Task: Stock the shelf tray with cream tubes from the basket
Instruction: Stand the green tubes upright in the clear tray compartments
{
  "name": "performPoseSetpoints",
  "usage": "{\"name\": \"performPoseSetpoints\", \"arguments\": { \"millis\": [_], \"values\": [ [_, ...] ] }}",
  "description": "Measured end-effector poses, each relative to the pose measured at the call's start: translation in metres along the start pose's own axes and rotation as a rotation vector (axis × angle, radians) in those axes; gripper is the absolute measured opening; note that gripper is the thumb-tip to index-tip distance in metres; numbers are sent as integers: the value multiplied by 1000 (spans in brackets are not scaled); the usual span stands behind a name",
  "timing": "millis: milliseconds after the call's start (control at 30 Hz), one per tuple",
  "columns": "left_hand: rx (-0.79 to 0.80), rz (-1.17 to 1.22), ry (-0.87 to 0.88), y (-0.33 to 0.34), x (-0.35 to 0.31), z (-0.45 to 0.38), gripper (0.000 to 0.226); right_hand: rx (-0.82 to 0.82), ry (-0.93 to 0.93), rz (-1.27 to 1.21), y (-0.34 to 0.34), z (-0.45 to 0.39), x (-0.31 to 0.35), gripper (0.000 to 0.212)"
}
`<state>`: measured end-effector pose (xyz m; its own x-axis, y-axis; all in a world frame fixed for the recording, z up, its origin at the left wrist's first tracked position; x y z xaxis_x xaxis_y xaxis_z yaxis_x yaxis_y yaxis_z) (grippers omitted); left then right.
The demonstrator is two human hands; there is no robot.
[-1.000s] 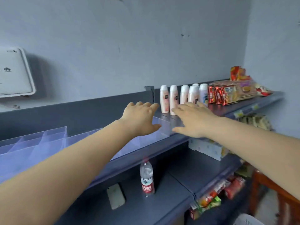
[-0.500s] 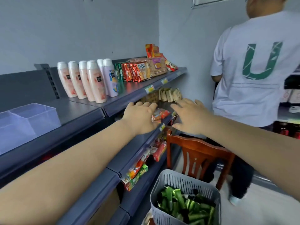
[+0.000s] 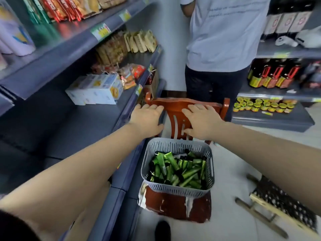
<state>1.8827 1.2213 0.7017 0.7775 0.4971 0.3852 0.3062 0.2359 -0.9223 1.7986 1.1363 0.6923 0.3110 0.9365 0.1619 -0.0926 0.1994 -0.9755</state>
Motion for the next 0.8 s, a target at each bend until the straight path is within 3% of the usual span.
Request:
{"name": "performPoseSetpoints", "arguments": {
  "millis": [267, 467, 800],
  "values": [
    [256, 97, 151, 149, -48, -38, 53, 180, 168, -122, 140, -32, -45, 71],
    [362, 138, 253, 246, -95, -53, 54, 273, 241, -209, 234, -52, -71, 68],
    [559, 319, 41, 397, -123, -67, 57, 444, 307, -359, 394, -100, -74, 69]
  ]
}}
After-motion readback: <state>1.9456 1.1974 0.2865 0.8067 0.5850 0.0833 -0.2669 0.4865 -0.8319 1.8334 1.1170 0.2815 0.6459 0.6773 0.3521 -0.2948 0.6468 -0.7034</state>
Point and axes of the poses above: each hand's wrist, its own z-axis away from the middle knuckle, its own y-axis out of the palm, x = y × z, the point moved 10 cm from there along -z, towards the middle knuckle, and after that the axes turned 14 degrees about -z, right-handed, at the moved point
